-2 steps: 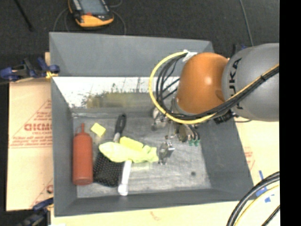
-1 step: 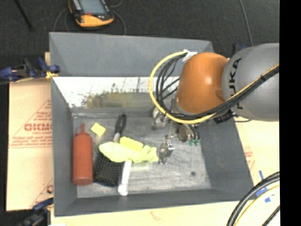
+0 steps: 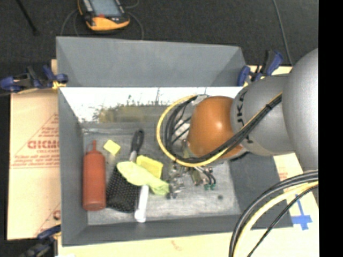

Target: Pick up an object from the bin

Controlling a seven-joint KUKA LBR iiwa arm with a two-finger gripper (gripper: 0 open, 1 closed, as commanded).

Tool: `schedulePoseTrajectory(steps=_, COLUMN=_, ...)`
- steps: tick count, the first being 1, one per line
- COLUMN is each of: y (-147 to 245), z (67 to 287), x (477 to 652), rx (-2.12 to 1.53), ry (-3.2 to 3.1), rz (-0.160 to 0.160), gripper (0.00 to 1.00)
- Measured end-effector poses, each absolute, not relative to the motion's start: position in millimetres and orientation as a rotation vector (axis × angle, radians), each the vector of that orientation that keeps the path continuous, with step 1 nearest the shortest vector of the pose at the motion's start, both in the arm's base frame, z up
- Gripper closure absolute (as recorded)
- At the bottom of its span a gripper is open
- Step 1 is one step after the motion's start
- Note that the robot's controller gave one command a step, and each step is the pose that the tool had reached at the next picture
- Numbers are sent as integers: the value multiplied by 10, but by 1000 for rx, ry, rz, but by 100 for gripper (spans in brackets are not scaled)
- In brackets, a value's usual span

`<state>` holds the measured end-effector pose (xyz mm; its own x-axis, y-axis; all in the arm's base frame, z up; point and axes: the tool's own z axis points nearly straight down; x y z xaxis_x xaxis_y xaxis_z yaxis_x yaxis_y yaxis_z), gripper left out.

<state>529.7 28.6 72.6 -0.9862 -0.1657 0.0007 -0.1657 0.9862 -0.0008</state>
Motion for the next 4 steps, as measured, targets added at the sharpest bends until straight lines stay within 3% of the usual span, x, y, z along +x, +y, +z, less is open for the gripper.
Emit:
schedulePoseTrajectory(steps=1, y=286, z=725, x=5297, rx=261, ry=-3130, rz=1, gripper=100)
schedulePoseTrajectory(steps=2, y=350, z=1632, x=5218, rx=262, ry=-3133, rz=1, gripper=100)
schedulePoseTrajectory(steps=3, y=351, z=1632, x=5218, rx=261, ry=-3133, rz=1, gripper=100)
schedulePoseTrajectory(steps=4, y=336, z=2157, x=5207, rx=255, ry=-3128, rz=1, gripper=100)
